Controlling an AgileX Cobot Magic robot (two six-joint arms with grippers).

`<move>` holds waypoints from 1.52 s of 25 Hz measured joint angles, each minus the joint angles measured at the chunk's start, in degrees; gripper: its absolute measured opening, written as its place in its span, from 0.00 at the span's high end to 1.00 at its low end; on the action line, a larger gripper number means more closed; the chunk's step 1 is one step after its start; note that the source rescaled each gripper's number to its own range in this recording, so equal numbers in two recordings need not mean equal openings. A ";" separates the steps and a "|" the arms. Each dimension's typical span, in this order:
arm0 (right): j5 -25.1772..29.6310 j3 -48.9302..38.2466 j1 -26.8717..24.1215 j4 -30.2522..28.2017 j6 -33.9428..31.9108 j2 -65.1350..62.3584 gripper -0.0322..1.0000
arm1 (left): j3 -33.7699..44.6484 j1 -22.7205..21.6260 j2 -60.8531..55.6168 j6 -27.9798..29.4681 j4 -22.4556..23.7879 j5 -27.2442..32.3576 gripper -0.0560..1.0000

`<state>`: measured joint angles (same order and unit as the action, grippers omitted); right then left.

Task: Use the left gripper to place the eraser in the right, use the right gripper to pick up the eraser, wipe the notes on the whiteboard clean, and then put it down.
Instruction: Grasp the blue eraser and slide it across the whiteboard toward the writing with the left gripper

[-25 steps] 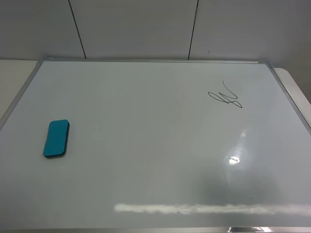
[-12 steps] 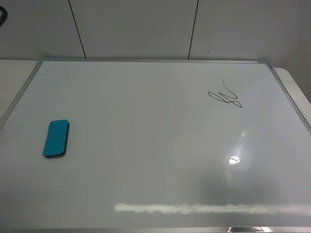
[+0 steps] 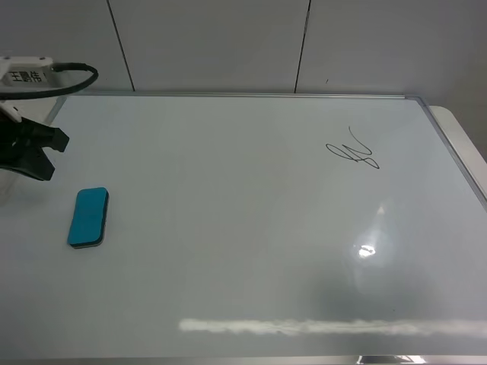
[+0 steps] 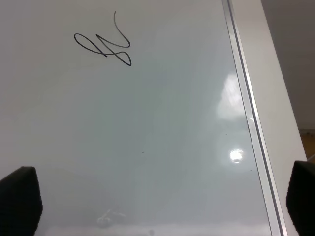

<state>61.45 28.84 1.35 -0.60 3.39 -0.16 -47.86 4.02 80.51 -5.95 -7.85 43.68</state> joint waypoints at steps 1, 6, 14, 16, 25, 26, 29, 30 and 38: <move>0.00 0.00 0.00 0.00 0.00 0.00 0.00 | 0.00 0.50 1.00 0.10 0.20 -0.88 0.95; 0.00 0.00 0.00 0.00 0.00 0.00 0.00 | 0.00 1.73 7.68 1.31 1.98 -3.96 0.95; 0.00 0.00 0.00 0.00 0.00 0.00 0.00 | -0.04 1.73 15.83 2.47 2.60 -7.18 0.95; 0.00 0.00 0.00 0.00 0.00 0.00 0.00 | -0.04 1.73 16.82 2.62 2.60 -8.02 0.95; 0.00 0.00 0.00 0.00 0.00 0.00 0.00 | 6.50 1.73 17.09 3.40 1.66 -17.53 0.95; 0.00 0.00 0.00 0.00 0.00 0.00 0.00 | 7.40 1.73 16.94 3.42 1.59 -18.80 0.95; 0.00 0.00 0.00 0.00 0.00 0.00 0.00 | 9.12 2.16 16.44 3.74 1.44 -21.34 0.95; 0.00 0.00 0.00 0.00 0.00 0.00 0.00 | 9.36 2.46 16.37 3.98 1.51 -21.75 0.95; 0.00 0.00 0.00 0.00 0.00 0.00 0.00 | 9.63 7.55 16.33 5.95 1.55 -25.91 0.95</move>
<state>61.45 28.84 1.35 -0.60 3.39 -0.16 -38.23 11.57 96.84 0.00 -6.30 17.77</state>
